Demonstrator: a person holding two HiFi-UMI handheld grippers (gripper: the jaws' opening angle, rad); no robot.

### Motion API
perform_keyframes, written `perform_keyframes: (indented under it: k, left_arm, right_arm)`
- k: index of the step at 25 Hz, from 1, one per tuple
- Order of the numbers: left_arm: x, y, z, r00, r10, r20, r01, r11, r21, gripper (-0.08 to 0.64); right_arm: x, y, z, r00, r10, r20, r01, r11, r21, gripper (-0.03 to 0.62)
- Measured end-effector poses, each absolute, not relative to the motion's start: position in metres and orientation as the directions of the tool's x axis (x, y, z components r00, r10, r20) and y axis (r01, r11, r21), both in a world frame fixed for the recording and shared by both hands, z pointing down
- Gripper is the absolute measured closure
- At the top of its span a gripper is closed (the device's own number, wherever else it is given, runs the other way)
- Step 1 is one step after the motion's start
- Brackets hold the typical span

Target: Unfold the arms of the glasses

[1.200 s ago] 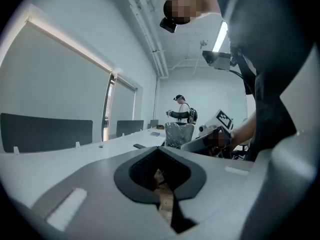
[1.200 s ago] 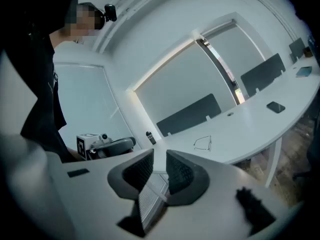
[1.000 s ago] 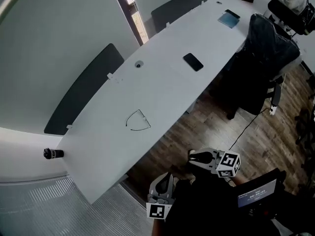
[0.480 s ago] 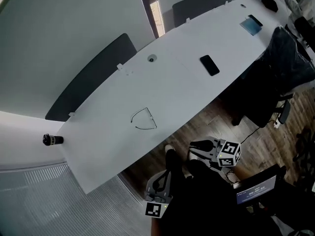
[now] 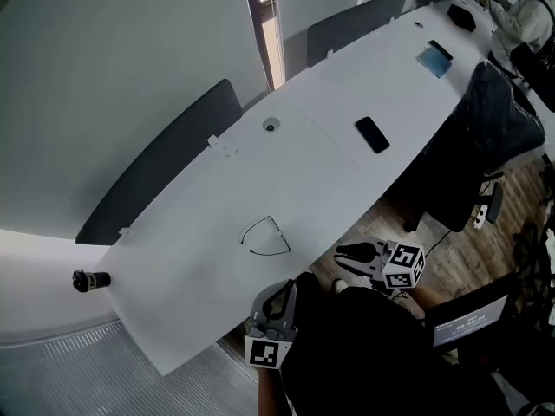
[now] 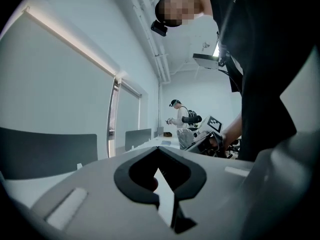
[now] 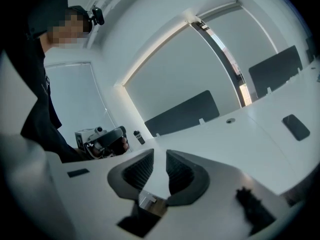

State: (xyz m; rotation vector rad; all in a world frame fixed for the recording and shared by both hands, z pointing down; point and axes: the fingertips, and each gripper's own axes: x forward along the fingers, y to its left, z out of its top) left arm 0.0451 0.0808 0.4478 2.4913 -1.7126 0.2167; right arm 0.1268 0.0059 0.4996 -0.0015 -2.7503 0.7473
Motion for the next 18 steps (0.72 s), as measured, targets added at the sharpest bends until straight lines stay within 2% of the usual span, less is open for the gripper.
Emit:
perform_keyframes:
  k: [4, 8, 13, 16, 18]
  left_arm:
    - [0.014, 0.075, 0.443, 0.380, -0.914, 0.142, -0.923, -0.385, -0.006, 0.554]
    - [-0.007, 0.074, 0.443, 0.423, -0.899, 0.112, -0.899, -0.432, -0.075, 0.554]
    - [-0.032, 0.079, 0.460, 0.341, -0.926, 0.163, -0.940, -0.334, 0.071, 0.554]
    - [-0.046, 0.071, 0.460, 0.289, -0.944, 0.158, -0.957, -0.285, 0.046, 0.554]
    - [-0.055, 0.063, 0.460, 0.236, -0.962, 0.137, -0.972, -0.233, 0.036, 0.554]
  right_arm:
    - [0.100, 0.006, 0.496, -0.936, 0.094, 0.338, -0.053, 0.914, -0.401, 0.509]
    - [0.073, -0.009, 0.501, -0.930, 0.101, 0.353, -0.048, 0.919, -0.391, 0.509]
    - [0.047, -0.025, 0.518, -0.929, 0.110, 0.354, -0.055, 0.904, -0.424, 0.509]
    - [0.031, -0.033, 0.541, -0.934, 0.126, 0.334, -0.051, 0.879, -0.474, 0.509]
    - [0.021, -0.036, 0.572, -0.921, 0.142, 0.363, -0.053, 0.876, -0.479, 0.509]
